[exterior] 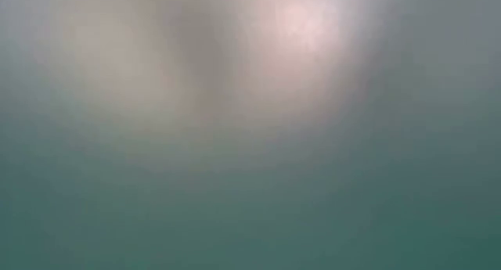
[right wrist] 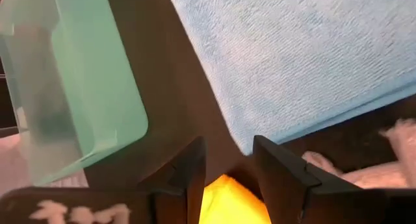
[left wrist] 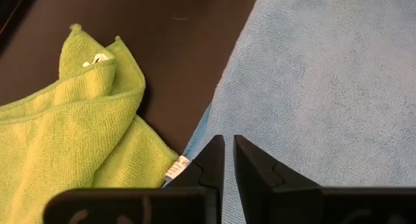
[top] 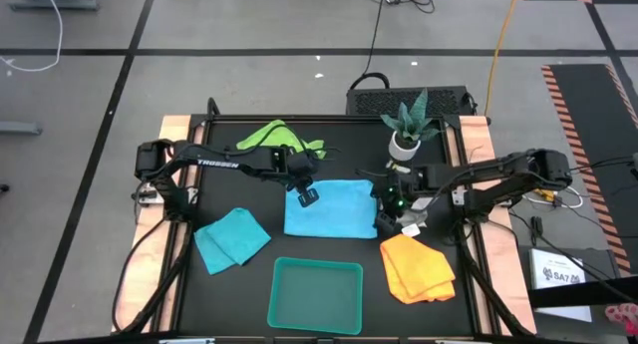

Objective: Fold microfiber towels
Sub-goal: Fold the right blue microfiber cloth

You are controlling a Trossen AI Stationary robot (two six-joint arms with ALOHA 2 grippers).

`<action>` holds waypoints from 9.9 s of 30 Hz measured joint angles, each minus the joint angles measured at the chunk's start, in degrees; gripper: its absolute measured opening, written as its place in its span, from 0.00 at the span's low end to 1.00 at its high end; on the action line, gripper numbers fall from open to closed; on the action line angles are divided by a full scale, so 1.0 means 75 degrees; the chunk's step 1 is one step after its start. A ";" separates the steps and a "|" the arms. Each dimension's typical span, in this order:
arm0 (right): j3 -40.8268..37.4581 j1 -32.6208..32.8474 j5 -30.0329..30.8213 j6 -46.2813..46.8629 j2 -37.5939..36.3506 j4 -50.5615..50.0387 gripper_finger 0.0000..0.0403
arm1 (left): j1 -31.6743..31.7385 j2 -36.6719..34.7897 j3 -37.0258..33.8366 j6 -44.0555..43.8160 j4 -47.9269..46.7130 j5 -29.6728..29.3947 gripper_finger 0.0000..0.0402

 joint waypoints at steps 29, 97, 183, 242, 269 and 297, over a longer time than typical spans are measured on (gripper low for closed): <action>-0.1852 0.0785 0.0508 0.2850 -0.0001 0.2463 0.29 | 0.0006 0.0000 0.0000 -0.0081 0.0006 -0.0009 0.09; -0.1843 -0.2765 0.0148 0.1431 0.0377 0.2822 0.29 | 0.0134 0.0003 0.0003 -0.0265 0.0460 0.0580 0.09; 0.0354 -0.2704 0.1376 0.0236 -0.0463 -0.0685 0.00 | -0.0020 0.0825 -0.2176 -0.1823 0.2928 0.0035 0.00; 0.1086 -0.2054 0.1624 0.0641 -0.0375 -0.0015 0.00 | 0.0049 0.0548 -0.2203 -0.1211 0.3272 -0.0035 0.00; 0.3149 -0.1571 0.1388 0.0046 0.1651 0.0272 0.00 | 0.0009 -0.1489 -0.2183 -0.1110 0.0388 -0.1014 0.00; 0.4478 -0.0987 0.0153 -0.0392 0.4347 0.2077 0.16 | -0.0306 -0.1489 -0.2183 -0.1253 -0.0268 -0.0813 0.00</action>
